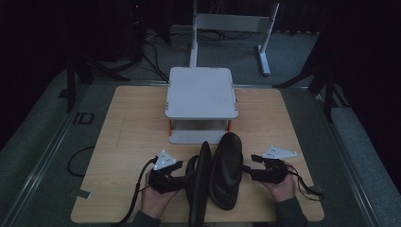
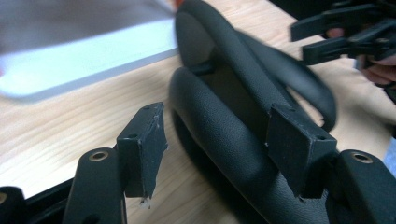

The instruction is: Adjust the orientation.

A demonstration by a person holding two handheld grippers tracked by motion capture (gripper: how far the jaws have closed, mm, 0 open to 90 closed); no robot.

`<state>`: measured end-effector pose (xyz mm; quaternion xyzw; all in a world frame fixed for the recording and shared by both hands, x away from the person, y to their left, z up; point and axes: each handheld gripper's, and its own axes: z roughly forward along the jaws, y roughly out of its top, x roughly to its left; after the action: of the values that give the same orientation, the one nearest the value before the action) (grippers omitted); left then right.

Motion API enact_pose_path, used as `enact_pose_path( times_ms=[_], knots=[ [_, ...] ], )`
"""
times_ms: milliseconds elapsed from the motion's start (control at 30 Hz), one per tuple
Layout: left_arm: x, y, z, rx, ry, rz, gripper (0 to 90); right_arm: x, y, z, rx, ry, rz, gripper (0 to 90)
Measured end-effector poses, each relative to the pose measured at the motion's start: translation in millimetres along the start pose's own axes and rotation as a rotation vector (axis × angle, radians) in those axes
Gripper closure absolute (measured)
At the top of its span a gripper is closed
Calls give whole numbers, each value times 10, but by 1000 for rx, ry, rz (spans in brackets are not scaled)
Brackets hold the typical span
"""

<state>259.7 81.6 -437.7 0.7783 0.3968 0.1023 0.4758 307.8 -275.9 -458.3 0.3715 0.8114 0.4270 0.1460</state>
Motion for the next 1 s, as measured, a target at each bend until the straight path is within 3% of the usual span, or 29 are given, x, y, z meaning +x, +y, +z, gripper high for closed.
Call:
enact_pose_path(
  times_ms=[333,433,567,700,1000],
  knots=[
    [-448,192,309,19,-106,117,352,-90,-43,-119,-26,-12,30,362],
    [-478,219,293,-7,-86,135,351,-81,-47,-109,-19,-12,21,360],
    [-442,174,242,4,-9,146,344,-81,-47,-105,-18,-12,19,359],
    [-375,47,258,38,46,119,337,-78,-45,-111,-21,-12,21,359],
    [-285,-128,420,99,103,63,330,-73,-43,-90,-17,-8,20,357]
  ],
)
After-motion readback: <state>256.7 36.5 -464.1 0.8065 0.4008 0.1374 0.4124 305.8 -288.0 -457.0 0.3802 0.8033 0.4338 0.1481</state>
